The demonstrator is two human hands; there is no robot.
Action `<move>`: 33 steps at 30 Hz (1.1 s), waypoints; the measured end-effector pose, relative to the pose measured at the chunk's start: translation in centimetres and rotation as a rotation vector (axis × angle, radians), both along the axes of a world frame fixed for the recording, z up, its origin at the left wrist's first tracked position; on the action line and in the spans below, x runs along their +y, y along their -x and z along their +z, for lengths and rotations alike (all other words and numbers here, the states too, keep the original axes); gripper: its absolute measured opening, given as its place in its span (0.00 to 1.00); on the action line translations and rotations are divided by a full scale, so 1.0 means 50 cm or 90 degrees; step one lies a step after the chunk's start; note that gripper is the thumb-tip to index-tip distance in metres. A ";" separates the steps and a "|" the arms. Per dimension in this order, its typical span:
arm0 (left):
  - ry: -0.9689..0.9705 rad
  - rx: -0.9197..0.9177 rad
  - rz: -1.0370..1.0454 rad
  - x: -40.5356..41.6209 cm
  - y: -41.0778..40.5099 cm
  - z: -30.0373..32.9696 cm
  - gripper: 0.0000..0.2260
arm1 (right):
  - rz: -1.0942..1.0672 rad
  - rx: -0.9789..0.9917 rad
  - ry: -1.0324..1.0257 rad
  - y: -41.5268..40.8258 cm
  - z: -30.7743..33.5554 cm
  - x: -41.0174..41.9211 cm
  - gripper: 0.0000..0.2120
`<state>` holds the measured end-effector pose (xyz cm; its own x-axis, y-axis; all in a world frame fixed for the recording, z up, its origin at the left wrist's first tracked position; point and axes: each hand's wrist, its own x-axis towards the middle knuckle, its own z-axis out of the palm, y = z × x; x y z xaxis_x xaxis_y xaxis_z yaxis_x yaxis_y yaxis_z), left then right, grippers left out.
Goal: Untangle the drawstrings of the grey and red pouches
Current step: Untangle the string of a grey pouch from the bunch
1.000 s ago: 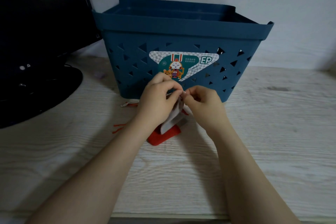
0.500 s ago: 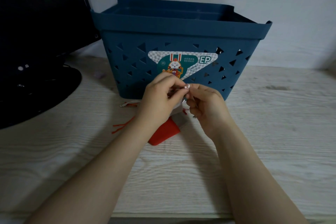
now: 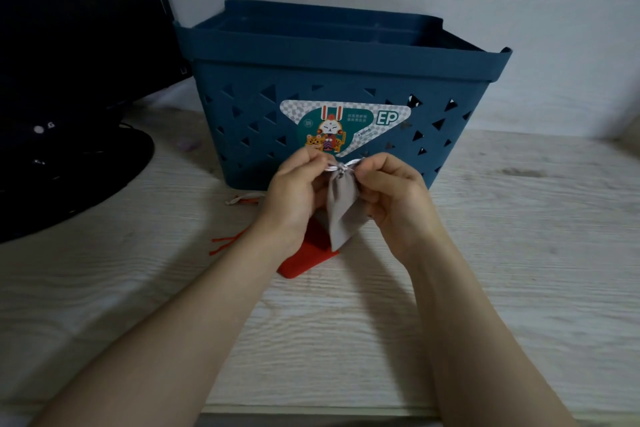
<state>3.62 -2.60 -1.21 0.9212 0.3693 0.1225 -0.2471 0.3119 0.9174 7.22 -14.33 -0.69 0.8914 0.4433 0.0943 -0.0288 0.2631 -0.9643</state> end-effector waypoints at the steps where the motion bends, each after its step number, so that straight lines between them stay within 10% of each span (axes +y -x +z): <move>1: 0.019 -0.003 -0.024 -0.004 0.002 0.004 0.11 | -0.009 -0.024 0.022 0.001 0.001 -0.001 0.08; 15: 0.066 -0.017 -0.083 -0.015 0.006 0.003 0.11 | -0.137 -0.211 0.169 0.005 -0.001 0.016 0.09; 24: 0.323 -0.075 -0.130 -0.018 0.015 0.021 0.11 | -0.055 -0.010 -0.052 0.009 0.024 0.011 0.12; 33: 0.126 -0.034 -0.063 0.004 0.018 0.041 0.09 | -0.074 -0.092 0.157 0.010 0.032 0.004 0.09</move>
